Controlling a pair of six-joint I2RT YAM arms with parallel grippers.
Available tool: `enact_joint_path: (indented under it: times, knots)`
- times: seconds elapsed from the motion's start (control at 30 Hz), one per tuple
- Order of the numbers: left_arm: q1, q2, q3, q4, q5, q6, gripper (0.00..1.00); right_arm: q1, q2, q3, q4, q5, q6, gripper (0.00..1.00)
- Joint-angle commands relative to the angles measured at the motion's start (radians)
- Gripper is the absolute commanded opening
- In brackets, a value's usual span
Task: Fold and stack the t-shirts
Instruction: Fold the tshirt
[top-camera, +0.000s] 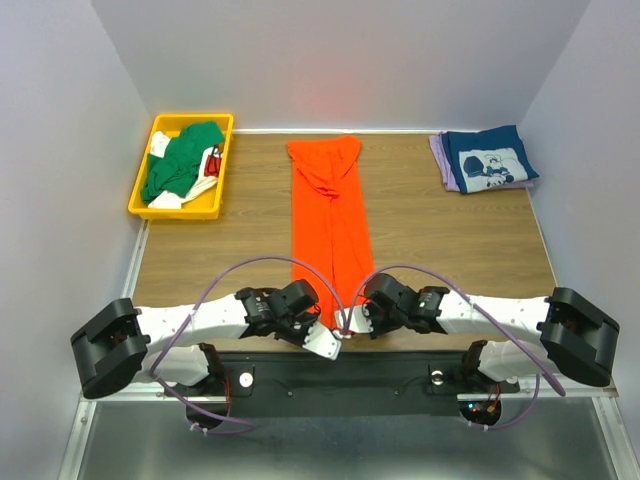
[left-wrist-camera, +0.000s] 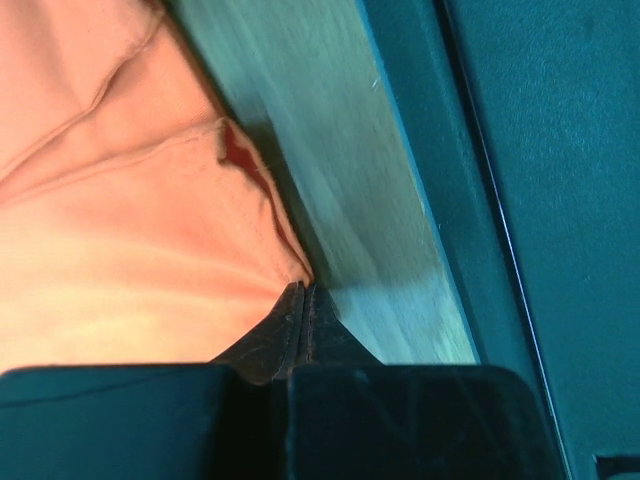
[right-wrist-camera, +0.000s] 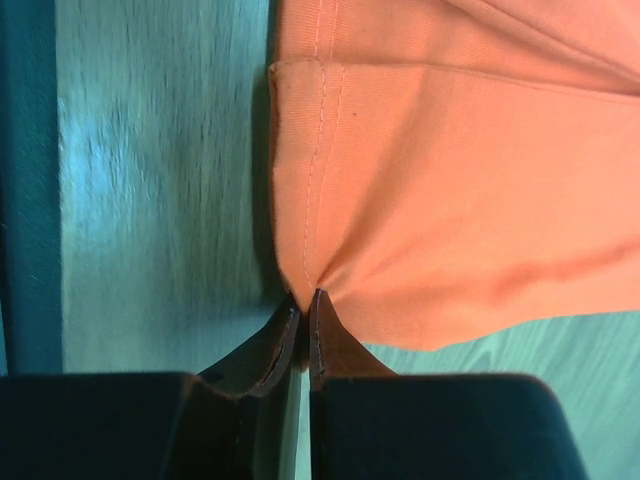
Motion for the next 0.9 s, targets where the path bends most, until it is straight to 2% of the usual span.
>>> enact_joint_path:
  times: [0.0,0.27,0.43,0.67,0.87]
  knots:
    - [0.072,-0.049,0.085,-0.027,0.018,-0.083,0.0,0.016,-0.01,0.066,-0.013,0.003,0.077,0.01]
    - [0.235,-0.073,0.158,-0.062,0.11,-0.009,0.0,-0.023,-0.044,0.099,-0.015,0.02,0.035,0.01]
    - [0.309,-0.042,0.209,-0.045,0.134,0.047,0.0,-0.111,-0.036,0.14,-0.012,0.005,-0.029,0.0]
    - [0.419,0.009,0.276,0.028,0.145,0.152,0.0,-0.294,0.077,0.25,0.022,-0.067,-0.176,0.0]
    - [0.53,0.09,0.341,0.099,0.168,0.244,0.0,-0.403,0.203,0.367,0.054,-0.121,-0.276,0.0]
